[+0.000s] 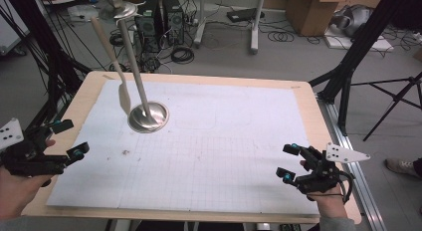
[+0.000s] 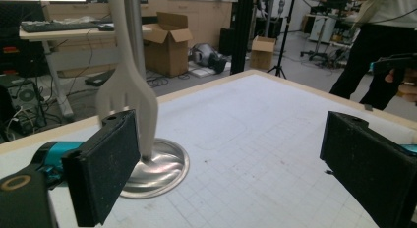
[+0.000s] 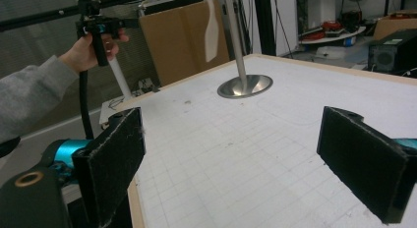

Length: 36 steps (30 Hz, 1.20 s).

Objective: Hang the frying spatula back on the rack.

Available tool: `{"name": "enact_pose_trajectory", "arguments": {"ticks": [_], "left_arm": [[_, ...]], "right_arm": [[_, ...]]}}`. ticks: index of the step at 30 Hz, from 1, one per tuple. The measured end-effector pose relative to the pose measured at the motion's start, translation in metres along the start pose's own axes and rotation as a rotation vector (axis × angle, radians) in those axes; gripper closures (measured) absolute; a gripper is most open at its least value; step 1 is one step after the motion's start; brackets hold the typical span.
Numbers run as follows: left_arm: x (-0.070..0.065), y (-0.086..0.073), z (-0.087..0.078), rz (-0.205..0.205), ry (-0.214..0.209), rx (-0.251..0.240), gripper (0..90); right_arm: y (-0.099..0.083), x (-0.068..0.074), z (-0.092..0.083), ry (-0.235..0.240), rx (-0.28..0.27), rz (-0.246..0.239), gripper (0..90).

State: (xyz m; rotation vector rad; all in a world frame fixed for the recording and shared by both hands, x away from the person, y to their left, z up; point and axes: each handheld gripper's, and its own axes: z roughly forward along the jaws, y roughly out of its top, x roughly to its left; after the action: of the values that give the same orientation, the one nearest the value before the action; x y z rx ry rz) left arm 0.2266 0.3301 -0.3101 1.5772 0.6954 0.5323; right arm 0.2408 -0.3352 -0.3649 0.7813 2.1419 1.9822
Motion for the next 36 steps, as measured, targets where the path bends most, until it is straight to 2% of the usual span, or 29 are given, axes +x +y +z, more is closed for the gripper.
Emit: {"name": "enact_pose_trajectory", "arguments": {"ticks": [6, 12, 15, 18, 23, 31, 36], "left_arm": [[-0.006, -0.006, -0.001, 0.008, -0.007, 0.005, 6.1], [-0.006, -0.011, -0.003, 0.016, 0.013, 0.01, 5.5], [-0.003, -0.016, -0.008, 0.006, 0.025, 0.002, 5.5], [0.0, -0.021, -0.012, -0.024, 0.028, -0.014, 5.5], [0.001, -0.026, -0.013, -0.017, 0.04, -0.019, 5.5], [-0.003, -0.029, -0.015, 0.02, 0.042, -0.042, 5.5], [-0.004, -0.038, -0.009, 0.018, 0.055, -0.004, 5.5]], "right_arm": [[0.0, 0.003, 0.0, -0.012, -0.005, -0.008, 9.7], [-0.002, 0.004, -0.003, -0.03, -0.003, -0.009, 9.7], [-0.002, 0.004, -0.005, -0.046, -0.011, -0.015, 9.7], [-0.003, 0.005, -0.009, -0.061, -0.026, -0.022, 9.7], [-0.005, 0.007, -0.012, -0.081, -0.024, -0.021, 9.7], [-0.009, 0.008, -0.025, -0.111, -0.037, -0.03, 9.7], [-0.017, 0.004, -0.035, -0.159, -0.055, -0.008, 9.7]]}}
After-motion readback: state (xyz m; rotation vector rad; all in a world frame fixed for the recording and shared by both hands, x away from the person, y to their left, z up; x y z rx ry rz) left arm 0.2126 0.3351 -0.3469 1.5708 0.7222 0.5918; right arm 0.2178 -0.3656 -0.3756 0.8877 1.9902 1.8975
